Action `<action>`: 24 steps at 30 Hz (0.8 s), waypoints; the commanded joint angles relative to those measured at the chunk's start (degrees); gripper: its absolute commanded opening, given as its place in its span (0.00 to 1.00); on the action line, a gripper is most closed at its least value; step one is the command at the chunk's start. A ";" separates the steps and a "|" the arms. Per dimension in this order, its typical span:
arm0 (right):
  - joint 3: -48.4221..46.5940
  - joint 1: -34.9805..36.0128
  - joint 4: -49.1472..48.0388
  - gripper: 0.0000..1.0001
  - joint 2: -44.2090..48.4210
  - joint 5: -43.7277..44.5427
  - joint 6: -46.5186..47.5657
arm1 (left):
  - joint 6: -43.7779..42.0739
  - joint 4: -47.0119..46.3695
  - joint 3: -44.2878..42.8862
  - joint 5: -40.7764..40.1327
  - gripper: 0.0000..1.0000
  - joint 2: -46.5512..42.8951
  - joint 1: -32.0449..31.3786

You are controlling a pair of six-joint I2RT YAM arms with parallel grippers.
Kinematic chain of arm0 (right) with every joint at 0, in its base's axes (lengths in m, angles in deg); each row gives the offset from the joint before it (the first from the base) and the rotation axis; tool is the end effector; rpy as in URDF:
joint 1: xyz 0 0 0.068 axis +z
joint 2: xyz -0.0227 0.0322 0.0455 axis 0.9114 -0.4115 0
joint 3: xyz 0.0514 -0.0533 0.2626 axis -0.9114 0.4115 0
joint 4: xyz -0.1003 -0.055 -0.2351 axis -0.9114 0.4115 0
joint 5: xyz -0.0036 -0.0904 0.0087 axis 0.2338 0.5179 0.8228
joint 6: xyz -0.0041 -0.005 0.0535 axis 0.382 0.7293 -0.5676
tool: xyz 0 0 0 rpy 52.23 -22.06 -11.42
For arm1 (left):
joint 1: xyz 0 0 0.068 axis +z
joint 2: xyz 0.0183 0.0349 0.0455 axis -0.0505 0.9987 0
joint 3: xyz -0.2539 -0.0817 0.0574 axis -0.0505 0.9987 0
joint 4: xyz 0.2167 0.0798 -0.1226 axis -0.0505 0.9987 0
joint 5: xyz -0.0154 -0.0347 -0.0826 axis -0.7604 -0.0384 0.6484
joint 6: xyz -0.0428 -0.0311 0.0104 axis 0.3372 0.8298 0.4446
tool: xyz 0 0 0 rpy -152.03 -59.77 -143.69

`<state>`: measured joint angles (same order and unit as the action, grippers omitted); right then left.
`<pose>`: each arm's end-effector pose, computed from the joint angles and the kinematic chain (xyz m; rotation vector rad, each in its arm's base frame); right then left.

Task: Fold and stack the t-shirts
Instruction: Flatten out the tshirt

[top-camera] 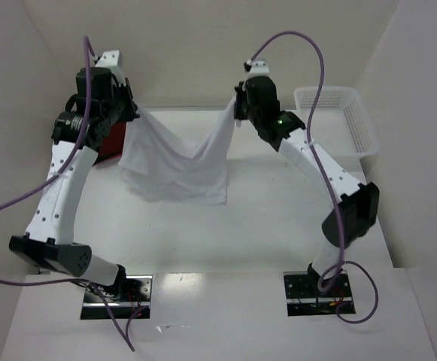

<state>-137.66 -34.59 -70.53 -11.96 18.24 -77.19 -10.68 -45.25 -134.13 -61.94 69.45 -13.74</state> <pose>0.3427 0.1957 0.4049 -0.1232 1.8845 0.2655 0.2865 -0.0500 0.4836 -0.2042 1.9195 -0.2040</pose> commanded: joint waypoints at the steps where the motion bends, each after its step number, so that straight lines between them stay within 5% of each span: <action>1: -22.02 -6.85 -0.72 0.00 -5.35 -3.35 -4.75 | -2.46 -2.95 -14.40 -0.58 0.00 0.88 1.53; 4: -34.23 -11.98 0.33 0.00 -9.53 -13.09 -8.67 | -0.51 -1.91 -15.95 -0.29 0.00 -0.87 1.53; 8: -40.06 -13.80 2.69 0.00 -12.89 -15.84 -7.94 | 3.73 -7.87 -2.07 18.25 0.00 -7.50 1.33; 16: -13.77 -17.45 5.05 0.04 -1.90 -3.29 -7.68 | 5.28 -20.44 22.99 59.99 0.00 -5.68 -13.75; 19: -6.97 -21.88 6.38 0.47 1.71 -4.76 -8.66 | 2.80 -19.16 25.34 61.73 0.12 -2.31 -18.96; 20: -6.30 -21.88 7.01 0.63 2.24 -4.61 -8.53 | 1.16 -15.99 24.82 61.40 0.29 -1.06 -19.38; 21: -5.79 -21.88 7.12 0.82 2.88 -3.90 -7.84 | 0.36 -14.96 24.20 59.61 0.56 -1.05 -19.39; 22: -5.79 -21.88 7.71 0.98 3.70 -3.89 -7.02 | 0.27 -14.02 23.61 57.46 0.61 -1.05 -19.28; 24: -5.88 -21.88 7.72 1.00 4.26 -4.48 -6.11 | -0.17 -12.04 21.67 51.80 0.82 -1.23 -17.79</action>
<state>-142.21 -57.21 -61.64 -13.79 12.93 -84.65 -8.35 -57.15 -107.98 -10.00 72.51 -33.41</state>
